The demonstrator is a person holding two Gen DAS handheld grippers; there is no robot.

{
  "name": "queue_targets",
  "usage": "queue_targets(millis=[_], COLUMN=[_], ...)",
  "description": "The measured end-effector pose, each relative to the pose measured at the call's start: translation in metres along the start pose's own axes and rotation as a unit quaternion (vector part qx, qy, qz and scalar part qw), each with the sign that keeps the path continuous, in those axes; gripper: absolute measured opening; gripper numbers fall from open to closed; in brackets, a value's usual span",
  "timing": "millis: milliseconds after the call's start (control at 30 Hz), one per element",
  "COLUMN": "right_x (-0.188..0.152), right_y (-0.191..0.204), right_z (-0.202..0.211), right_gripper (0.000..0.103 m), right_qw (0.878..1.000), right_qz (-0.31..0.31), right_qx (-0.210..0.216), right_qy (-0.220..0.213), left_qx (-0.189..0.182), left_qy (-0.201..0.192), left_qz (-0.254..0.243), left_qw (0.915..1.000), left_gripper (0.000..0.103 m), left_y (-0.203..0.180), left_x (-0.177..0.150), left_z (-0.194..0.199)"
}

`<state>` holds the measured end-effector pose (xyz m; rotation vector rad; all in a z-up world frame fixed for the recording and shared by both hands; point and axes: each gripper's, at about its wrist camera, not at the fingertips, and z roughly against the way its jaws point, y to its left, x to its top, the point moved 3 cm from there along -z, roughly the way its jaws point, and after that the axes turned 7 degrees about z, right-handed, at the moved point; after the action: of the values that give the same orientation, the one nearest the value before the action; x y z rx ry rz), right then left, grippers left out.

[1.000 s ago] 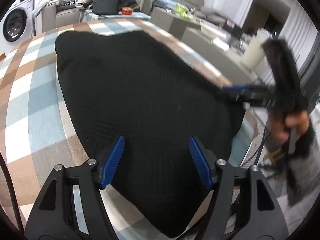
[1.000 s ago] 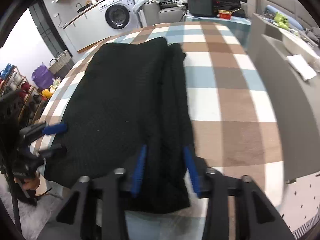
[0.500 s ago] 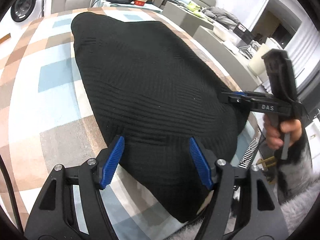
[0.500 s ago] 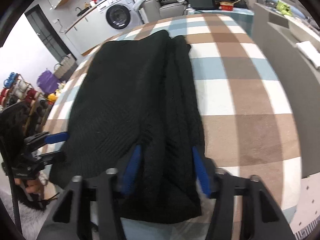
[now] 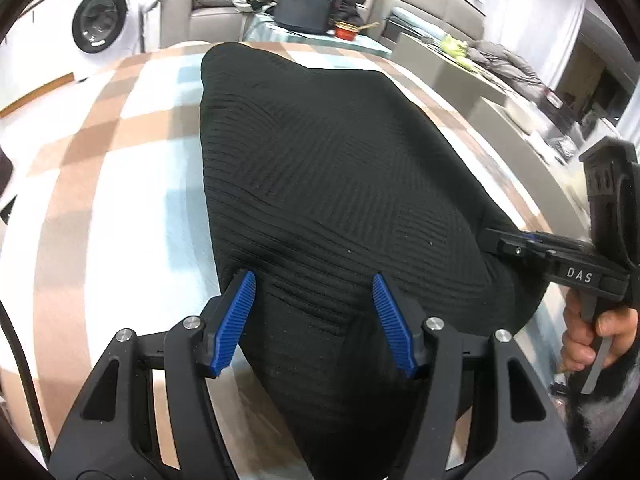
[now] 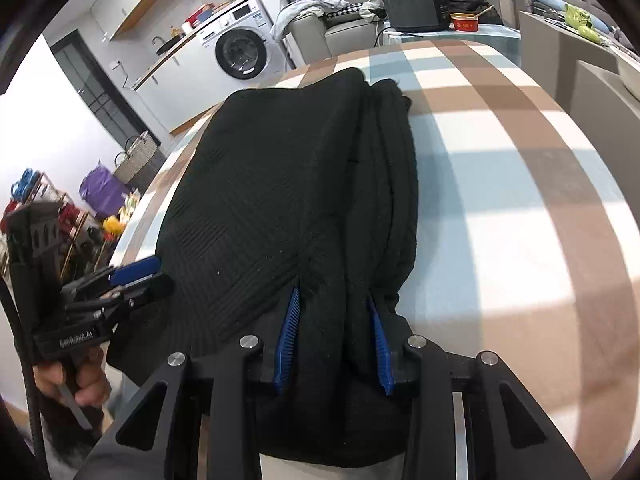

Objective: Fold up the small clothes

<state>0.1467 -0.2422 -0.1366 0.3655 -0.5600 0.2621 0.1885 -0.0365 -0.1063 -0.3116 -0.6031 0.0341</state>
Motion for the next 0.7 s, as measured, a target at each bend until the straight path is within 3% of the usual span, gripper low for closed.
queue_targets(millis=[167,300,400,500,567,633,700], right_x=[0.028,0.033,0.032,0.031,0.032,0.033,0.031], right_y=[0.011,0.011,0.012,0.015,0.020,0.022,0.024], right_z=[-0.019,-0.013,-0.001,0.014,0.025,0.035,0.044], right_gripper=[0.034,0.034,0.039,0.056,0.085,0.096,0.101], right_qw=[1.000,0.999,0.999,0.996,0.993,0.990,0.986], right_qz=[0.021,0.038,0.047,0.074,0.095,0.109,0.120], right_qx=[-0.012,-0.016,-0.019,-0.028,-0.037,-0.038,-0.027], right_qy=[0.002,0.006,-0.007,-0.034,-0.057,-0.085,-0.111], left_qx=[0.007,0.043,0.042,0.053,0.058,0.063,0.067], left_qy=[-0.007,-0.022,-0.042,-0.078,-0.104,-0.128,-0.159], left_qz=[0.030,0.035,0.047,0.053,0.050,0.048,0.047], left_qw=[0.9995,0.9982,0.9971,0.9942,0.9916,0.9885,0.9839], left_gripper=[0.059,0.060,0.062,0.079,0.085,0.092,0.102], left_y=[0.027,0.039,0.045,0.050,0.053,0.053,0.051], left_x=[0.021,0.024,0.020,0.014,0.011,0.009,0.007], left_z=[-0.005,0.004,0.017,0.036,0.050,0.062,0.074])
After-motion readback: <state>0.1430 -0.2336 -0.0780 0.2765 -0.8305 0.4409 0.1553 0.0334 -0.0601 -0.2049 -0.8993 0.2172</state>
